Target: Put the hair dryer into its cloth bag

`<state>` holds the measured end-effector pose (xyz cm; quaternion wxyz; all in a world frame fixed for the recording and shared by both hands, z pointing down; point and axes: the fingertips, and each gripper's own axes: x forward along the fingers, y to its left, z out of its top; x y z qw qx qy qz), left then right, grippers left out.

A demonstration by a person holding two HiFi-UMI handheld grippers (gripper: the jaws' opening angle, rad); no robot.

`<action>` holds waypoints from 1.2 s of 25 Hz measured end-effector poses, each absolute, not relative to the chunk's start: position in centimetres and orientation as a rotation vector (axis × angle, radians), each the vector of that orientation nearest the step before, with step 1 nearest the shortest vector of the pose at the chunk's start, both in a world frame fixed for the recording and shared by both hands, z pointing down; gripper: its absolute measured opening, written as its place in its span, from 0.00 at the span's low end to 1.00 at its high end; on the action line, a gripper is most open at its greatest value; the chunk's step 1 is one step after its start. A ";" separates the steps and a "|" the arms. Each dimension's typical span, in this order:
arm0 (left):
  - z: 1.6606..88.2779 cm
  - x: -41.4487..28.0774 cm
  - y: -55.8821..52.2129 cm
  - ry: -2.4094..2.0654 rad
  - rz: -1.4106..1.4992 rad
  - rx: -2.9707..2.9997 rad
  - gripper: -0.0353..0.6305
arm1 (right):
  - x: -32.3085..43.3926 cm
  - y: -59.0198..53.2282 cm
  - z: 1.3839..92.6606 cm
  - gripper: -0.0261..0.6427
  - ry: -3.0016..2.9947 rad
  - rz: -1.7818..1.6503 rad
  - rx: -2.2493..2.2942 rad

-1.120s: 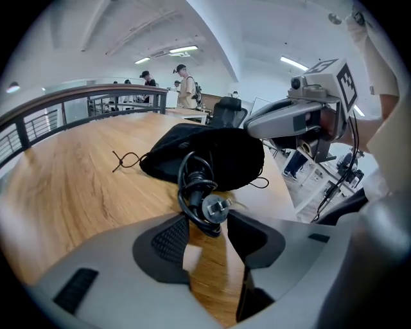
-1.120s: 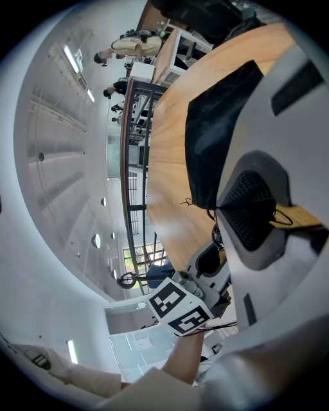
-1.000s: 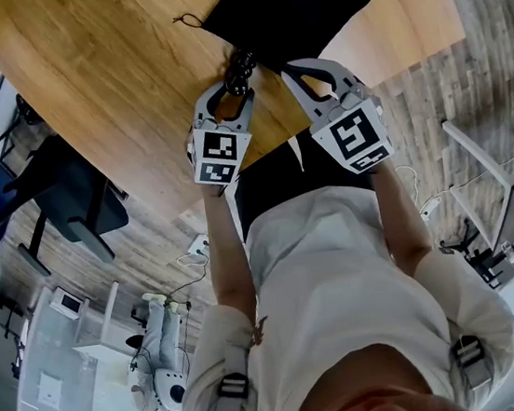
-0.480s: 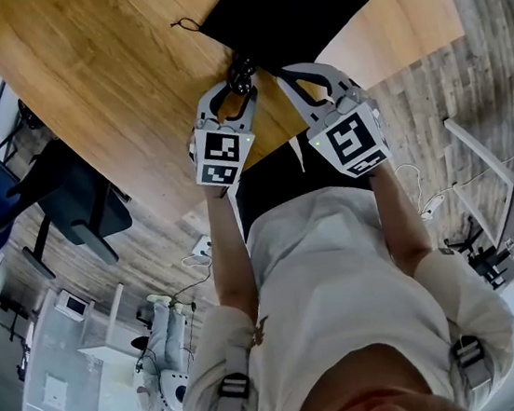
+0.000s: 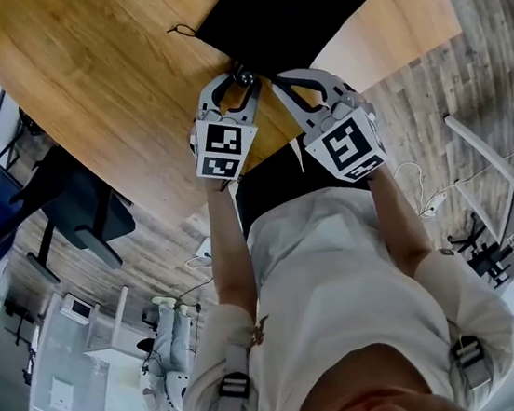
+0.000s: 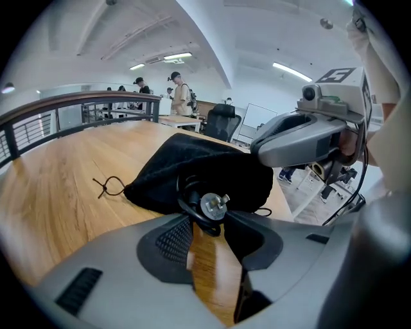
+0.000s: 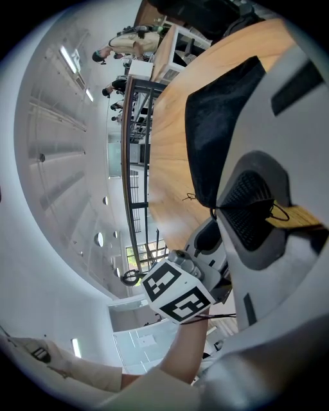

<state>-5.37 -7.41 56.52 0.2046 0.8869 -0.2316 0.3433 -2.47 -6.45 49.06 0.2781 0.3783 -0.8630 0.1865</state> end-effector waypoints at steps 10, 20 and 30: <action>56.7 -3.3 -9.5 -0.632 0.925 2.506 0.30 | -2.4 -6.5 49.1 0.08 -2.325 0.515 1.012; 57.9 -2.3 -10.9 -0.606 0.934 2.525 0.31 | -2.2 -6.7 49.8 0.08 -2.310 0.538 1.010; 58.3 -2.6 -10.7 -0.609 0.947 2.517 0.32 | -2.3 -6.6 50.1 0.08 -2.296 0.548 1.036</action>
